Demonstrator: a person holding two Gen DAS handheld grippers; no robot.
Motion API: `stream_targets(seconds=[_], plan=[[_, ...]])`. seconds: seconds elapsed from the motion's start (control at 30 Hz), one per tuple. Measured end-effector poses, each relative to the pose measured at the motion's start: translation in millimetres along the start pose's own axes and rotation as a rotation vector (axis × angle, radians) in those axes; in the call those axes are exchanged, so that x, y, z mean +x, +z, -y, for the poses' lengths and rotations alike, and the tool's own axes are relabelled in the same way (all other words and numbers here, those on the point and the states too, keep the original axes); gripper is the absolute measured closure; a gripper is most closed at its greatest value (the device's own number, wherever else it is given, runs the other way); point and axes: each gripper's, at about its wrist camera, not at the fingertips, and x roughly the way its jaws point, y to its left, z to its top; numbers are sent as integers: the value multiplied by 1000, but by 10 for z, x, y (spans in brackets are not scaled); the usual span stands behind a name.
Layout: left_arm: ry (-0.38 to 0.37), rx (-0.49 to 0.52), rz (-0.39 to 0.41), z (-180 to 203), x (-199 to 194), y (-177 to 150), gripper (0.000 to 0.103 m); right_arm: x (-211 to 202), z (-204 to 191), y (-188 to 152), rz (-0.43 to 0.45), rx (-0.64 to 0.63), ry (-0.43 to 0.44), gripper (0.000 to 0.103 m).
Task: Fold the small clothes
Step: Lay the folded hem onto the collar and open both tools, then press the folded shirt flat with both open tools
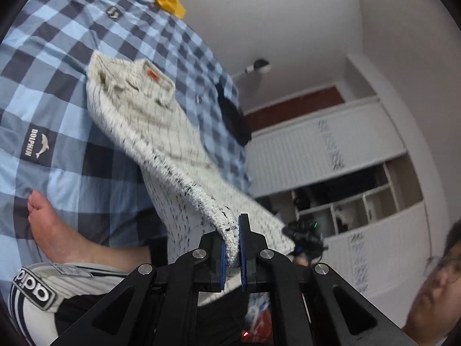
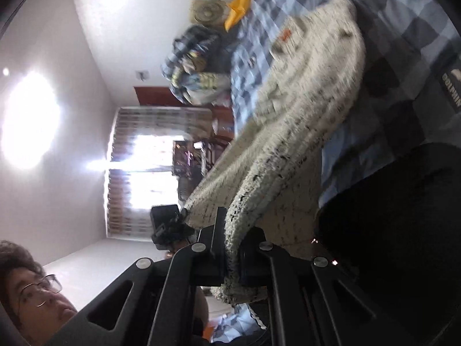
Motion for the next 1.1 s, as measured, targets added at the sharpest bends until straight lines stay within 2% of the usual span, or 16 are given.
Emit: stream_targets(seconds=[0.2,0.3,0.4,0.53,0.63,0.7,0.8,0.87,0.9,0.93,0.97,1.0,1.03,1.1], plan=[[-32,-160,97,-492,-5,327,97,-125,219,290,60,115,-12,99],[-40,-200,122,-699,126,598,97,-45,218,604,71,135,-30,99],[-70,-251,160,-903,300,1080,97,29,173,1041,81,141,-53,99],[-50,-296,220,-1147,566,1850,97,92,73,1838,110,129,-124,99],[24,-357,317,-1508,832,2573,97,186,132,2461,140,158,-167,99],[76,-408,349,-1797,1028,2931,97,283,292,2869,183,206,-206,99],[215,-493,343,-2257,1398,3367,97,470,644,3275,190,298,-176,96],[317,-522,276,-2459,1608,3584,94,627,966,3529,173,401,-211,94],[352,-511,254,-2497,1662,3659,91,661,1093,3632,159,441,-252,88],[382,-490,246,-2507,1686,3719,75,659,1232,3737,149,471,-318,76],[429,-459,251,-2485,1690,3773,29,608,1275,3808,159,470,-356,67],[460,-435,267,-2458,1677,3801,2,539,1283,3872,176,453,-381,49],[490,-395,310,-2397,1641,3804,0,414,1271,3928,208,439,-411,31],[510,-353,305,-2342,1624,3772,0,210,1218,3957,263,419,-431,21]])
